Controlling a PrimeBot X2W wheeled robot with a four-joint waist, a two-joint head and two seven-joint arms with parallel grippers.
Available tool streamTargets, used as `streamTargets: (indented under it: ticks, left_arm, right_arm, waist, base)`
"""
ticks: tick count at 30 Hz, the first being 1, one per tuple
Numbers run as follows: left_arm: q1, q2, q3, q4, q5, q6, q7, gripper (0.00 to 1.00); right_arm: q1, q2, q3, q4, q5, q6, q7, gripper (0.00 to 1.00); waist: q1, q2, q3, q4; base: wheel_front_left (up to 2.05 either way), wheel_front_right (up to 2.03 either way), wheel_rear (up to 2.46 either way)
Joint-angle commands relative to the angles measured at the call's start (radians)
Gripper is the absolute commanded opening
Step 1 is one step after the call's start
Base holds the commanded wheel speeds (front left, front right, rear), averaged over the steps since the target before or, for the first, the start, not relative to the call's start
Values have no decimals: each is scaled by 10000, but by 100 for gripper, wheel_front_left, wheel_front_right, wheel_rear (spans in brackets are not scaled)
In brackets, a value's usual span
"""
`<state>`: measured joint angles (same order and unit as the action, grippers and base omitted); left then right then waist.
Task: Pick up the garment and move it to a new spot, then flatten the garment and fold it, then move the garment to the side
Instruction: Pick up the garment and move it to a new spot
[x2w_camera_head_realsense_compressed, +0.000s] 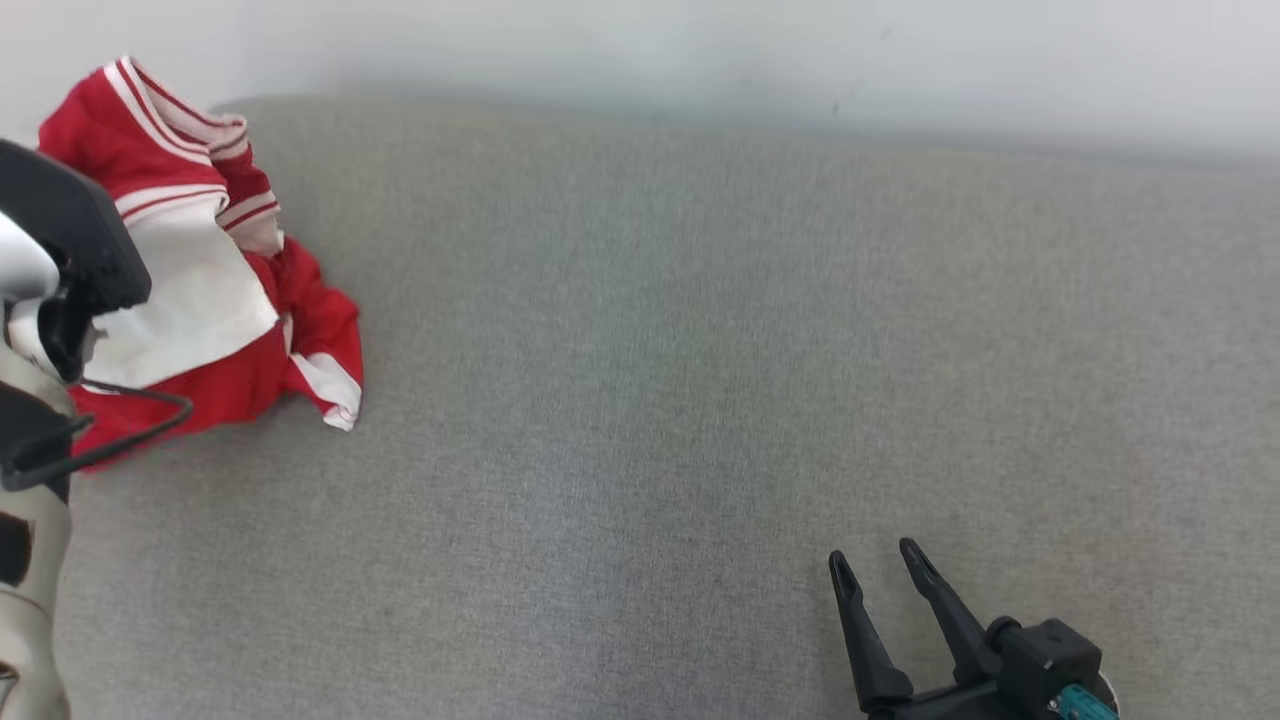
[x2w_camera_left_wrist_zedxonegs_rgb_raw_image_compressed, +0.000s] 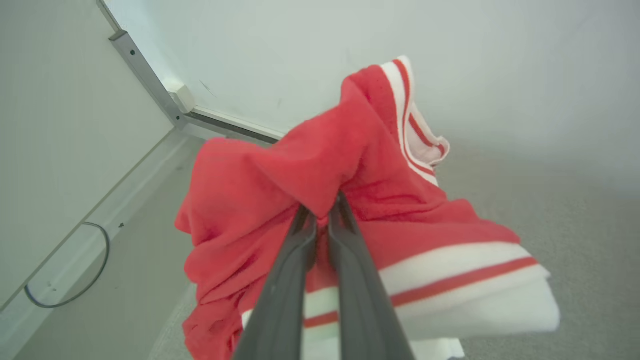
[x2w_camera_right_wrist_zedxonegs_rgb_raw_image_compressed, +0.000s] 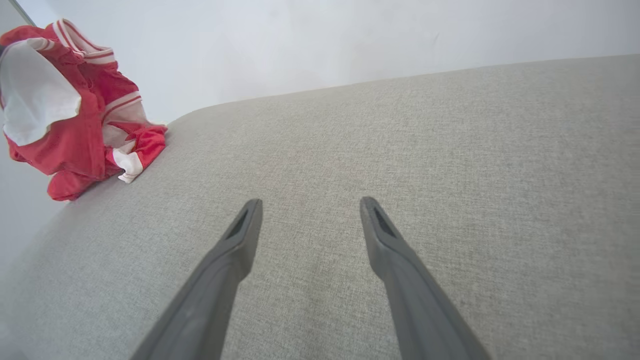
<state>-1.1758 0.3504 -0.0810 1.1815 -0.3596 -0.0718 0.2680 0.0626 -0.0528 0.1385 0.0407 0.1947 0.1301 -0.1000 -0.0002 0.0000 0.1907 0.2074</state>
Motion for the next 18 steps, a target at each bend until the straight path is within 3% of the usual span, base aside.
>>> streamTargets:
  ticks: [1,6,18]
  left_arm:
    - [-206,62,-129,-131,153,-72,69,0]
    - [-578,-9,-538,-521,376,-238,186,0]
    - [-962,-1251,-1575,-2524,-121,-597,361,0]
  right_arm:
    - [-25,40,19,214,184,13,-199,100]
    - [-39,40,-44,986,616,13,-765,100]
    - [-131,33,-883,1642,391,13,-1150,100]
  waist:
    - [2,0,-1098,-50]
    - [2,0,-2113,-429]
    - [2,0,-3024,-2070]
  base:
    - [0,0,0]
    - [0,0,0]
    - [0,0,0]
